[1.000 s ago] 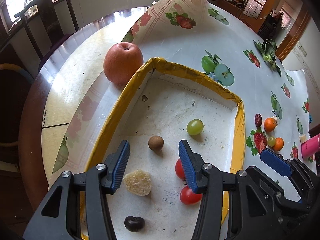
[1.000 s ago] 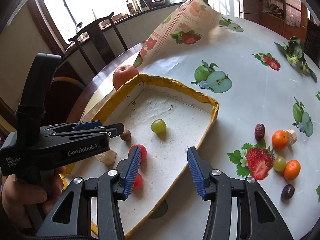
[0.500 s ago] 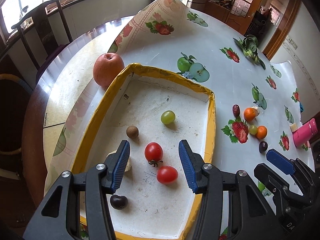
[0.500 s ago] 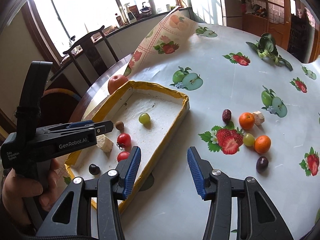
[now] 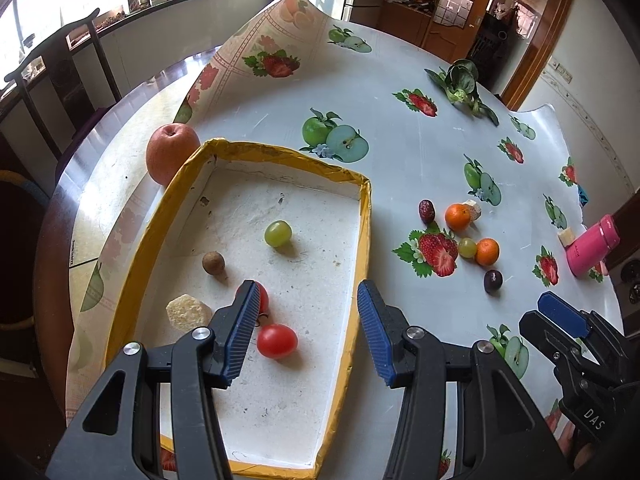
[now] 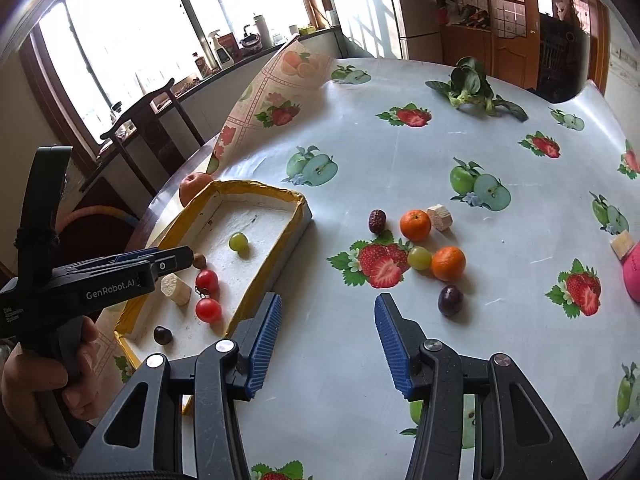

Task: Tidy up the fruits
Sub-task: 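Move both open grippers back to the remaining fruits on the tablecloth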

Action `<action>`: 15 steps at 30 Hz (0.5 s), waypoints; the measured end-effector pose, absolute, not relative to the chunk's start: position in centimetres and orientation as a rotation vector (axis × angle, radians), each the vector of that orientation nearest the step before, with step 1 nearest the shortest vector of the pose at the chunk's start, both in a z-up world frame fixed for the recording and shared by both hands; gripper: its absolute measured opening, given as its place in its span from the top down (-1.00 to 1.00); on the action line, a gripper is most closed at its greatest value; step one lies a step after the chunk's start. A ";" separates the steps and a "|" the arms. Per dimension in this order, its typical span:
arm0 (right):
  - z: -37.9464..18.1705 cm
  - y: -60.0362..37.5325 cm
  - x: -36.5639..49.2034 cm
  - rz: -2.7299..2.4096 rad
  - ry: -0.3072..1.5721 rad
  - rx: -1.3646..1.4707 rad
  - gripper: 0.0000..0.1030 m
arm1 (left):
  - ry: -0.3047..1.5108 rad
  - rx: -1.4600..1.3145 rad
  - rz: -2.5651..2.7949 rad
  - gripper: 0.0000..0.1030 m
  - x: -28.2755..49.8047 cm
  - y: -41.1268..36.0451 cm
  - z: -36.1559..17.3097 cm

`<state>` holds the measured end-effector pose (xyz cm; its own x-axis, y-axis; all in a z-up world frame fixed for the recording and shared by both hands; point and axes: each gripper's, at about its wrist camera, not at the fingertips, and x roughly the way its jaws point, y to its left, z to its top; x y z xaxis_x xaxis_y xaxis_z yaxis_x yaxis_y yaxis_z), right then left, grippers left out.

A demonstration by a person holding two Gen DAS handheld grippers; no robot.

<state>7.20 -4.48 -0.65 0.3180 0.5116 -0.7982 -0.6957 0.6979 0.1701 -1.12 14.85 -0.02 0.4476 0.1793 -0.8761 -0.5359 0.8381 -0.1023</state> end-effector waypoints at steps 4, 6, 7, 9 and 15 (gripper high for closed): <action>-0.7 -5.9 7.6 0.778 0.960 -0.211 0.02 | 1.020 -0.392 0.437 0.05 -0.6 13.9 -0.1; -0.8 -6.6 7.9 0.765 0.965 -0.202 0.02 | 1.025 -0.388 0.426 0.05 -0.3 13.4 -0.1; -0.9 -6.9 8.1 0.757 0.966 -0.198 0.02 | 1.028 -0.386 0.420 0.05 -0.1 13.2 -0.2; -1.1 -7.7 8.5 0.744 0.966 -0.186 0.02 | 1.031 -0.389 0.406 0.05 0.3 12.7 -0.3; -2.2 -9.4 10.0 0.694 0.988 -0.172 0.02 | 1.047 -0.390 0.366 0.05 1.7 11.3 -0.8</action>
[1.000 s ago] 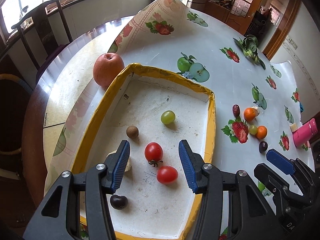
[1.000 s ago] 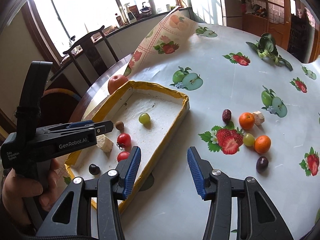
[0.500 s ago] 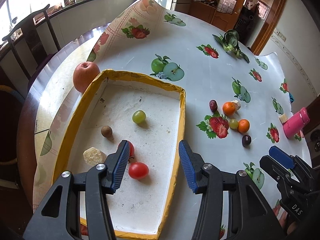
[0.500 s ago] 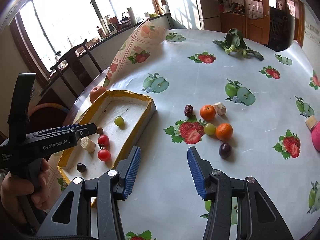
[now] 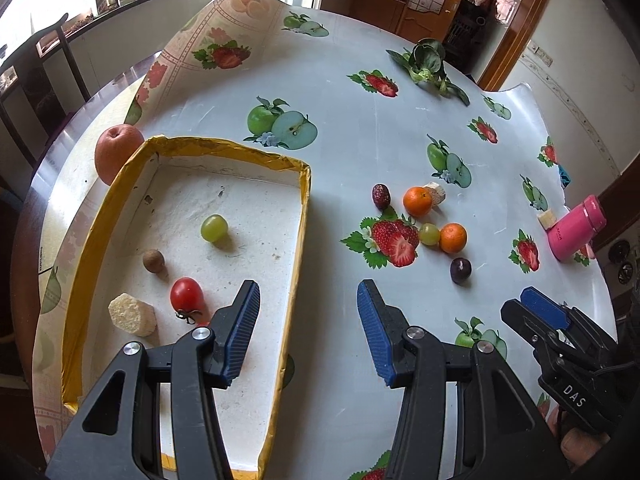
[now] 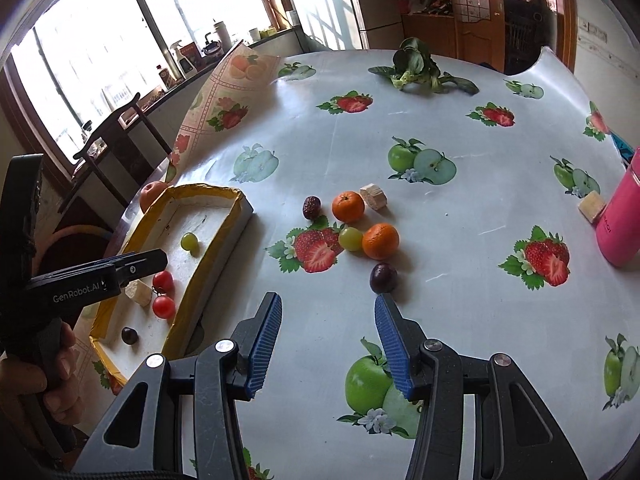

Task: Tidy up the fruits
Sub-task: 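Move both open grippers back to the remaining fruits on the tablecloth, then grasp the dark plum with the right gripper while the left gripper grasps a green grape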

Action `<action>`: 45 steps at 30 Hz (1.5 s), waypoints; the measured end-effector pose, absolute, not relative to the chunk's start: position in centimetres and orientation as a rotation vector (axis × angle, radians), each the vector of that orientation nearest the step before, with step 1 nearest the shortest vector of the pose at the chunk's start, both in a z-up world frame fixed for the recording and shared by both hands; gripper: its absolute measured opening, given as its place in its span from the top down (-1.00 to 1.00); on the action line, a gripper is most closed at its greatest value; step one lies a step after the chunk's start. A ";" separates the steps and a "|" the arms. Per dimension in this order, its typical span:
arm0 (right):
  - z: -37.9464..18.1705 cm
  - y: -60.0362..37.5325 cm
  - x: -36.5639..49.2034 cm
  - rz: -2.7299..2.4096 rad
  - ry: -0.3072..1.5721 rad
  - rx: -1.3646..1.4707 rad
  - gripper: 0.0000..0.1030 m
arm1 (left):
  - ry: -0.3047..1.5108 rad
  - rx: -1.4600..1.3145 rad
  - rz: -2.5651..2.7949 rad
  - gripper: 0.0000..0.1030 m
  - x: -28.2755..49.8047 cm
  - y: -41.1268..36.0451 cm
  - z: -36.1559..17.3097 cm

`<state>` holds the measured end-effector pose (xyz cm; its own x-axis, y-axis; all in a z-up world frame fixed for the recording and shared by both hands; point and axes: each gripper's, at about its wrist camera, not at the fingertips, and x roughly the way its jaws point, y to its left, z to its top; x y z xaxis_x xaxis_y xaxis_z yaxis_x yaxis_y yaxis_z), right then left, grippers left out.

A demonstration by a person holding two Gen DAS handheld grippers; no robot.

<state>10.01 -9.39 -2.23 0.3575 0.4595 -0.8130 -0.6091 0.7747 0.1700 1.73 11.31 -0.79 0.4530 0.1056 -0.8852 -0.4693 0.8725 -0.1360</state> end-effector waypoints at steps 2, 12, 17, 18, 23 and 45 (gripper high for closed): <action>-2.9 -9.6 10.5 0.679 0.992 -0.172 0.02 | 1.053 -0.386 0.352 0.04 2.3 10.9 -1.0; -8.5 -7.5 15.2 0.641 1.047 -0.220 0.13 | 1.109 -0.340 0.291 0.05 6.2 8.6 -2.9; -10.4 -7.0 16.7 0.599 1.047 -0.281 0.54 | 1.139 -0.325 0.244 0.04 9.5 7.0 -5.0; -10.3 -7.5 16.9 0.618 1.058 -0.244 0.54 | 1.141 -0.324 0.232 0.04 10.3 6.6 -5.5; -7.9 -11.3 16.9 0.602 1.034 -0.143 0.54 | 1.186 -0.311 0.182 0.05 14.0 4.7 -8.3; -5.2 -17.0 17.1 0.564 1.044 0.037 0.54 | 1.163 -0.249 0.155 0.56 16.3 3.4 -8.8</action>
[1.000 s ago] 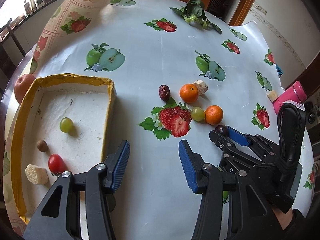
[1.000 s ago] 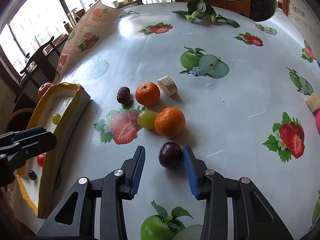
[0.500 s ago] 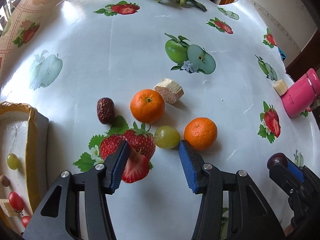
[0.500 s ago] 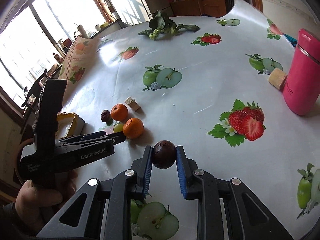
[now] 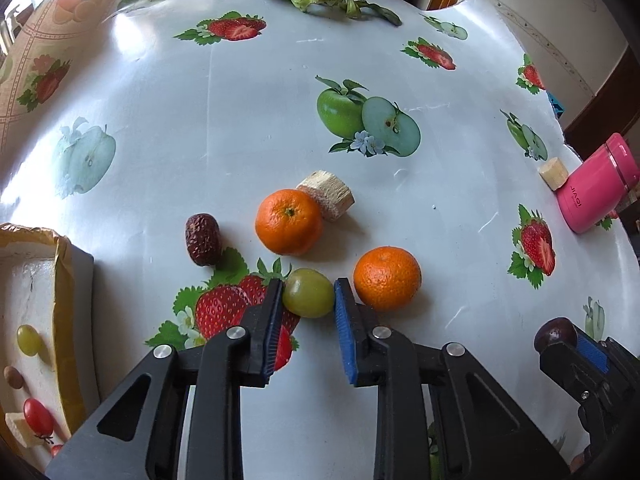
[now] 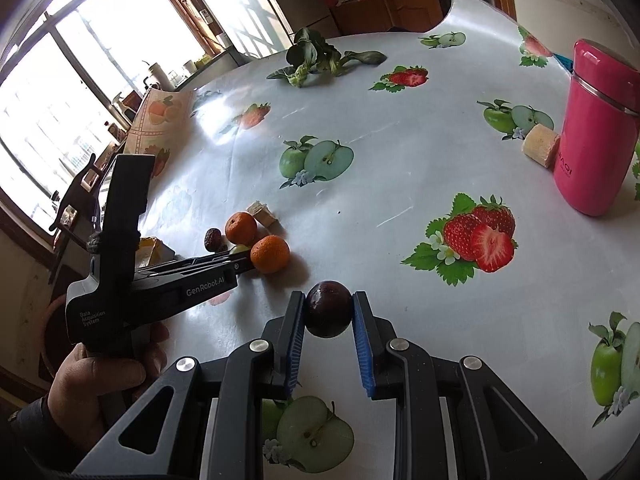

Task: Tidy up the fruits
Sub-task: 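Grasp the dark plum with the right gripper while the left gripper grasps a green grape, then carry the plum in the right gripper while the left gripper carries the grape over the tray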

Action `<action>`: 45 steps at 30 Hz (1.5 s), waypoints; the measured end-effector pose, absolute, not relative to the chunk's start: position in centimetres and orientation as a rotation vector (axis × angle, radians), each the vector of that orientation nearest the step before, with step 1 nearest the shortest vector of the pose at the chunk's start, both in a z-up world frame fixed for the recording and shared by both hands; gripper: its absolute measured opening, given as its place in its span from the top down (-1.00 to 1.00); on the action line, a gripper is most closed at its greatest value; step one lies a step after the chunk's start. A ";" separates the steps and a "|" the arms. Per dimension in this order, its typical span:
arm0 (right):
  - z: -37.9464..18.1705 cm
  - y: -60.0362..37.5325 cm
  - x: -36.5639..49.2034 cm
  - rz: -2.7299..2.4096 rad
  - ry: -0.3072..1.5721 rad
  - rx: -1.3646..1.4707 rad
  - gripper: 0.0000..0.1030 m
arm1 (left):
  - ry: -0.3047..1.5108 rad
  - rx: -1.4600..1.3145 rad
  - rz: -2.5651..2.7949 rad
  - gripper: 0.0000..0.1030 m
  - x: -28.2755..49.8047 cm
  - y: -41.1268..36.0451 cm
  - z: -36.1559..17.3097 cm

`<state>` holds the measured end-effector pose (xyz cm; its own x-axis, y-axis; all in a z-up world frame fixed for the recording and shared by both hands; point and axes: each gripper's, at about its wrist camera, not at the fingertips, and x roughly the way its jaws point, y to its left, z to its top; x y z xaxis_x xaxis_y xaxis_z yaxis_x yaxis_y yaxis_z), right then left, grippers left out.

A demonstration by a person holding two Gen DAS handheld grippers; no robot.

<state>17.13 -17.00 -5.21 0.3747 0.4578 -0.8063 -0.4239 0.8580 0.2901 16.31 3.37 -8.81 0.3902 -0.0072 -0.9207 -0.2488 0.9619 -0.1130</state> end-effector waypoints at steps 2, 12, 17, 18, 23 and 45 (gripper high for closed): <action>-5.0 -16.6 16.8 0.573 1.041 0.032 0.54 | 1.149 -0.265 0.156 0.56 15.3 3.6 -8.1; -2.8 -14.1 14.2 0.629 1.006 -0.008 0.54 | 1.076 -0.363 0.173 0.56 9.8 6.1 -4.0; -2.0 -12.6 12.5 0.666 0.994 -0.030 0.54 | 1.051 -0.381 0.203 0.56 7.1 7.4 -2.5; -1.9 -12.3 12.2 0.674 0.992 -0.034 0.54 | 1.044 -0.388 0.209 0.56 6.5 7.7 -2.2; -0.9 -10.6 10.3 0.714 0.974 -0.060 0.54 | 1.024 -0.384 0.277 0.56 3.8 9.4 -0.9; 1.0 -4.1 4.0 0.855 0.934 -0.178 0.54 | 0.960 -0.357 0.481 0.56 -3.9 14.3 1.9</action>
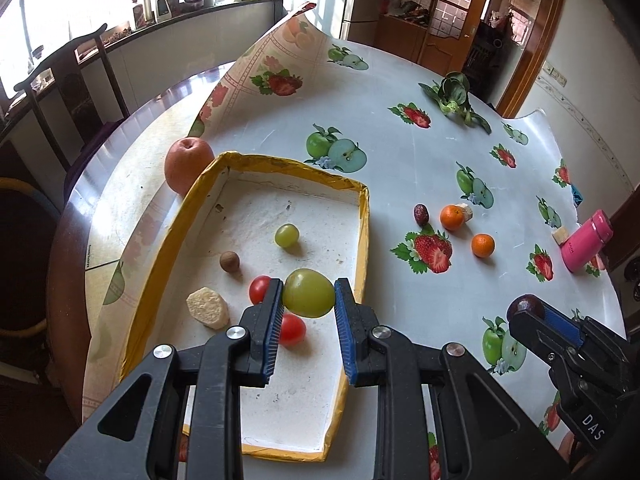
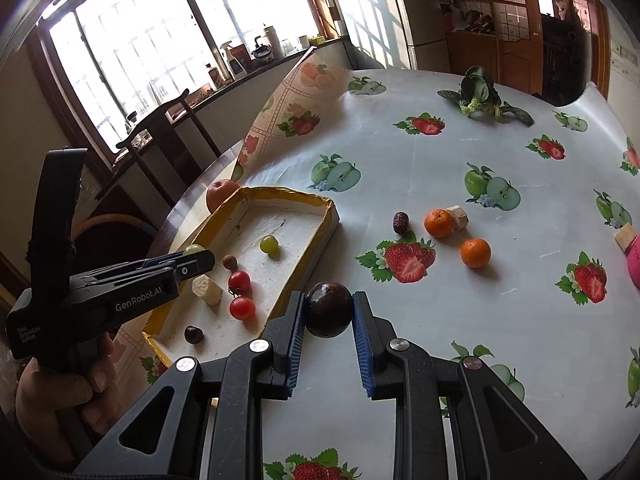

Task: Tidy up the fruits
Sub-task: 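Carry the plum in the right gripper while the left gripper carries the grape over the tray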

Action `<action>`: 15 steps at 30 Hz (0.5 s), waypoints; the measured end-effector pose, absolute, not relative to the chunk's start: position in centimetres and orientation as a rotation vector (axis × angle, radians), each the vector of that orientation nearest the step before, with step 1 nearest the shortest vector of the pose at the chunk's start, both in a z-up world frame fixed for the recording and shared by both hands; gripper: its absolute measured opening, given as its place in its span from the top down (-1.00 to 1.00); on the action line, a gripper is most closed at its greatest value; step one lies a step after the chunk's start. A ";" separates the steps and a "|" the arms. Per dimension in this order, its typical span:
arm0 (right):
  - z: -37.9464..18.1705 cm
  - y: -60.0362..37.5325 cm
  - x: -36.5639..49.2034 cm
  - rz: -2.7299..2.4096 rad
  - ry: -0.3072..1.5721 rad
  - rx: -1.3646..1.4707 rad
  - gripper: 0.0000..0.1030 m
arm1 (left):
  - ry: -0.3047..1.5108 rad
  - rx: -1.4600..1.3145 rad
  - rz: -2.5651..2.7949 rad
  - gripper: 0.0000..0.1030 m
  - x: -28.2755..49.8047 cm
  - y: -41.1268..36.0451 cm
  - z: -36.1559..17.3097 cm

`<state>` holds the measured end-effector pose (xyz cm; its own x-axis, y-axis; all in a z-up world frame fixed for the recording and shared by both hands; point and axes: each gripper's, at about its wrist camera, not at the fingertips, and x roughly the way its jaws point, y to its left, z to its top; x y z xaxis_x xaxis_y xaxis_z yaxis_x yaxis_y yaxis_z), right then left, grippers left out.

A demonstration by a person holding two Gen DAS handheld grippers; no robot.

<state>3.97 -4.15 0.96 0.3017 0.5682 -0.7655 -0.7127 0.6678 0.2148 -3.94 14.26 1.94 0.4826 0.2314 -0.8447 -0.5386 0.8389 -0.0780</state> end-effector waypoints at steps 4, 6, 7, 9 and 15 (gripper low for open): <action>1.0 -3.0 3.1 0.875 0.932 -0.190 0.54 | 0.951 -0.361 0.503 0.56 -4.9 15.2 2.1; 1.0 -2.5 2.8 0.884 0.932 -0.195 0.54 | 0.947 -0.365 0.513 0.56 -5.4 15.6 2.0; 1.0 -2.3 2.7 0.887 0.930 -0.199 0.54 | 0.946 -0.367 0.516 0.56 -5.6 15.8 1.9; 1.0 -1.8 2.5 0.896 0.931 -0.203 0.54 | 0.947 -0.373 0.523 0.56 -6.0 16.3 1.7; 0.8 -0.2 2.3 0.917 0.932 -0.215 0.54 | 0.955 -0.405 0.555 0.56 -7.2 17.9 1.0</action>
